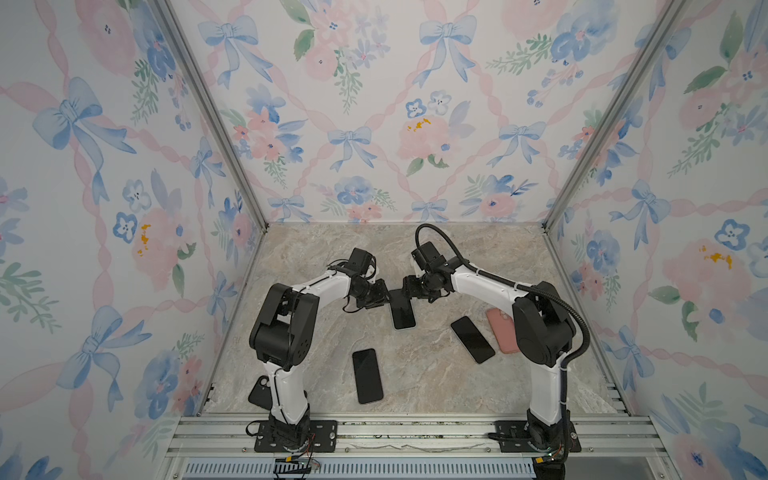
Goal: Put the phone into the phone case
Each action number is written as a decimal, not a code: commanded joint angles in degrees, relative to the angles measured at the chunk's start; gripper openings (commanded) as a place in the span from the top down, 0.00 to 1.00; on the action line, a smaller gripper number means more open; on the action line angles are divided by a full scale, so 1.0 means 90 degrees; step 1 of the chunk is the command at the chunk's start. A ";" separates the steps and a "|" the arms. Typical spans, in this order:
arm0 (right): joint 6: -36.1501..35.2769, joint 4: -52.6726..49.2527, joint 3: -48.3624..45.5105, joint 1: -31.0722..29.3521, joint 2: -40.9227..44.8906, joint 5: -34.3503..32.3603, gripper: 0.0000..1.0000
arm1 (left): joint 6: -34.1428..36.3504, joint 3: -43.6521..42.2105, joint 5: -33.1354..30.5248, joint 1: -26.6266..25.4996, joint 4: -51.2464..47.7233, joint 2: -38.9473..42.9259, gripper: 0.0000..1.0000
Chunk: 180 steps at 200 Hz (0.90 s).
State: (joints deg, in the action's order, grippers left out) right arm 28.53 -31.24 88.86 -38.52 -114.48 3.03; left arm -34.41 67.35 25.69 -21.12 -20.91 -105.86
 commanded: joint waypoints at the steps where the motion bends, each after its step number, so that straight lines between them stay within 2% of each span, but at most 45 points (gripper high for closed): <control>1: 0.0262 -0.1066 0.0062 -0.0378 0.0093 -0.0821 0.33 | 0.0207 -0.0444 -0.0235 0.0012 -0.0138 0.0372 0.61; 65: -0.0050 -0.3184 0.1446 -0.1272 -0.0564 -0.1639 0.25 | 0.0246 -0.1349 -0.0405 0.0108 -0.0128 0.1122 0.61; 89: 0.0000 -0.3406 0.1739 -0.1402 -0.0778 -0.1567 0.16 | 0.0246 -0.1624 -0.0467 0.0130 -0.0114 0.1309 0.60; 111: 0.0153 -0.3419 0.1858 -0.1427 -0.0884 -0.1490 0.15 | 0.0252 -0.1821 -0.0496 0.0203 -0.0108 0.1449 0.60; 139: 0.0418 -0.2937 0.1457 -0.1312 -0.0776 -0.1211 0.13 | 0.0237 -0.1998 -0.0494 0.0285 -0.0103 0.1655 0.59; 162: 0.0515 -0.2483 0.1090 -0.1228 -0.0722 -0.1025 0.09 | 0.0205 -0.2145 -0.0396 0.0258 -0.0101 0.1765 0.49; 180: 0.0524 -0.2370 0.1044 -0.1209 -0.0794 -0.0962 0.08 | 0.0201 -0.2199 -0.0326 0.0248 -0.0109 0.1842 0.36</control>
State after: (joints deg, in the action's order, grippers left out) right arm 31.79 -54.83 99.44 -50.11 -121.43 -7.27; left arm -33.10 48.56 21.89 -18.92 -21.12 -91.20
